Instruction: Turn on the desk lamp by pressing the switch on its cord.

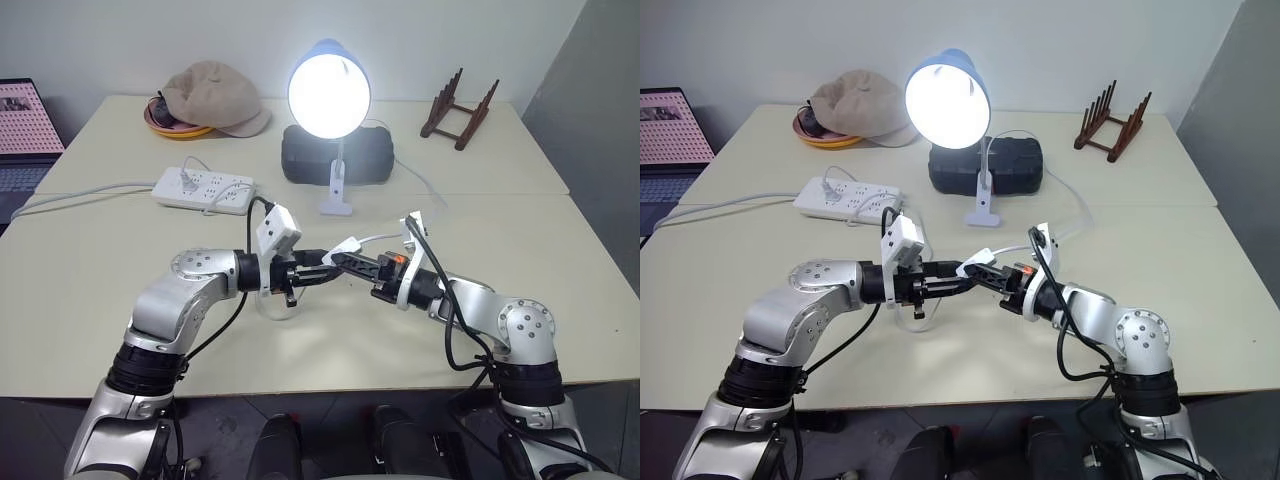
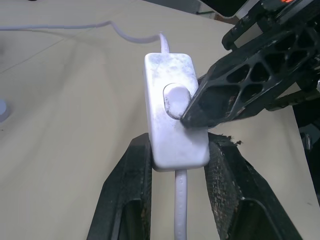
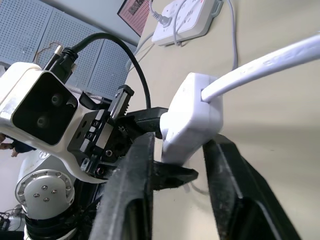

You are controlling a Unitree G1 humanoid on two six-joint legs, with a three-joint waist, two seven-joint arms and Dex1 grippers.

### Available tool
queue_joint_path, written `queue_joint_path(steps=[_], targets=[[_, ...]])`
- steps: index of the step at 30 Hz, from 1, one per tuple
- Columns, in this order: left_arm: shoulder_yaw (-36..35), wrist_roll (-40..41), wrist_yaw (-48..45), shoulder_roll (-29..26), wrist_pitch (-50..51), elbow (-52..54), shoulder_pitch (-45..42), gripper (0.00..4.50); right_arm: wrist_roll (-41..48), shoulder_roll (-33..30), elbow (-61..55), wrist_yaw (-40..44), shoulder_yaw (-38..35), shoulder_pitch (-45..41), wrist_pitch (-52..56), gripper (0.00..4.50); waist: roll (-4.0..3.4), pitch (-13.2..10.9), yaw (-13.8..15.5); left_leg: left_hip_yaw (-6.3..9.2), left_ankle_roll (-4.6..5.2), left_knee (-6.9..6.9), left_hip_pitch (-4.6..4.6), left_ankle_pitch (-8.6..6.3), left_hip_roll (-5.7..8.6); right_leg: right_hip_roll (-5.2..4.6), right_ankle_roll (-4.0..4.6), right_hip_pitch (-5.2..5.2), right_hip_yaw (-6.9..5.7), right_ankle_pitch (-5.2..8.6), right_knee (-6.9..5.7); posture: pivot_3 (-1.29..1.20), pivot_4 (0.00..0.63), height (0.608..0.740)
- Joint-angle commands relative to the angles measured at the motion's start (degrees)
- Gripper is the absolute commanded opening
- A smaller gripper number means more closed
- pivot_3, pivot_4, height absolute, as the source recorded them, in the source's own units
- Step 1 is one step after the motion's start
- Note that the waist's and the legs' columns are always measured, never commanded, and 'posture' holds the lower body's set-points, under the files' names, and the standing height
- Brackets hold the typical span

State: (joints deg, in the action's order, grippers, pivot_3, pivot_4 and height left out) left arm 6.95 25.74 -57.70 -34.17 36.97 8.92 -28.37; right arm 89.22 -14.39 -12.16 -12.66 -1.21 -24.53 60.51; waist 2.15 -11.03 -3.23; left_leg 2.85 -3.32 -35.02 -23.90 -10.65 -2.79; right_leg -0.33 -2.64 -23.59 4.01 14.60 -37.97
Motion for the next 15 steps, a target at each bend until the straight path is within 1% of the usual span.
queue_joint_path(steps=[1, 2, 5, 7, 8, 9, 10, 15], targets=[[0.7, -2.5, -3.2, -2.7, -3.5, -2.8, -2.9, 1.14, 1.5, -9.0, -5.3, 7.5, -4.3, 1.8, 2.5, 2.45, -0.03, 0.0, 0.3, 0.0, 0.0, 0.0, -0.03, 0.0, 0.01, 0.0, 0.01, -0.01, -0.01, 0.0, 0.01, 0.0, 0.15, 0.74], [1.7, -3.8, -4.1, -3.1, -5.0, -4.9, -3.6, 1.14, -1.1, -13.5, -7.5, 11.7, -5.2, 3.2, 3.3, 2.74, -0.03, 0.0, 0.3, 0.0, 0.0, 0.0, -0.03, 0.0, 0.01, -0.01, 0.01, 0.0, 0.0, 0.01, 0.04, 0.0, 0.15, 0.74], [4.9, -7.8, -6.7, -3.2, -9.9, -11.4, -6.0, 1.14, -12.3, -25.2, -14.3, 22.3, -5.1, 7.1, 1.3, 3.31, -0.2, -0.1, 1.2, -0.04, 0.0, 0.01, -0.08, 0.0, 0.08, -0.08, 0.02, 0.0, 0.01, 0.02, 0.17, 0.0, 0.15, 0.74], [6.8, -10.0, -8.2, -2.3, -12.7, -15.9, -7.5, 1.14, -19.6, -29.6, -18.3, 26.9, -4.1, 9.3, -3.0, 3.81, -0.2, -0.1, 1.4, -0.06, 0.01, 0.03, -0.11, -0.01, 0.08, -0.08, 0.02, -0.01, -0.01, 0.03, 0.27, 0.0, 0.15, 0.74], [7.6, -11.2, -8.5, -1.1, -14.5, -19.5, -8.8, 1.14, -24.7, -31.7, -20.9, 29.0, -3.1, 10.7, -6.1, 3.99, -0.2, -0.1, 1.3, -0.06, 0.01, 0.04, -0.1, -0.01, 0.05, -0.07, 0.02, -0.01, -0.01, 0.03, 0.28, 0.0, 0.15, 0.74], [8.4, -12.4, -8.7, 0.1, -16.3, -23.1, -10.0, 1.14, -28.1, -32.8, -23.0, 30.7, -2.5, 11.9, -8.4, 4.29, -0.22, -0.1, 1.3, -0.06, 0.02, 0.05, -0.1, -0.01, 0.05, -0.05, 0.02, -0.04, -0.01, 0.03, 0.28, 0.0, 0.15, 0.74], [9.1, -13.5, -9.3, 1.1, -17.9, -26.3, -11.1, 1.14, -29.9, -32.8, -24.6, 31.3, -2.4, 12.9, -9.8, 4.4, -0.21, -0.1, 1.3, -0.06, 0.02, 0.07, -0.1, -0.02, 0.05, -0.05, 0.02, -0.04, -0.01, 0.03, 0.27, 0.0, 0.15, 0.74], [11.1, -16.8, -11.9, 4.8, -23.3, -36.8, -15.3, 1.14, -37.9, -31.2, -28.4, 33.2, 0.3, 15.9, -14.7, 4.4, -0.2, -0.1, 1.1, -0.08, 0.02, 0.04, -0.16, -0.02, 0.04, -0.02, -0.01, -0.1, 0.02, 0.02, 0.24, 0.0, 0.15, 0.74]])
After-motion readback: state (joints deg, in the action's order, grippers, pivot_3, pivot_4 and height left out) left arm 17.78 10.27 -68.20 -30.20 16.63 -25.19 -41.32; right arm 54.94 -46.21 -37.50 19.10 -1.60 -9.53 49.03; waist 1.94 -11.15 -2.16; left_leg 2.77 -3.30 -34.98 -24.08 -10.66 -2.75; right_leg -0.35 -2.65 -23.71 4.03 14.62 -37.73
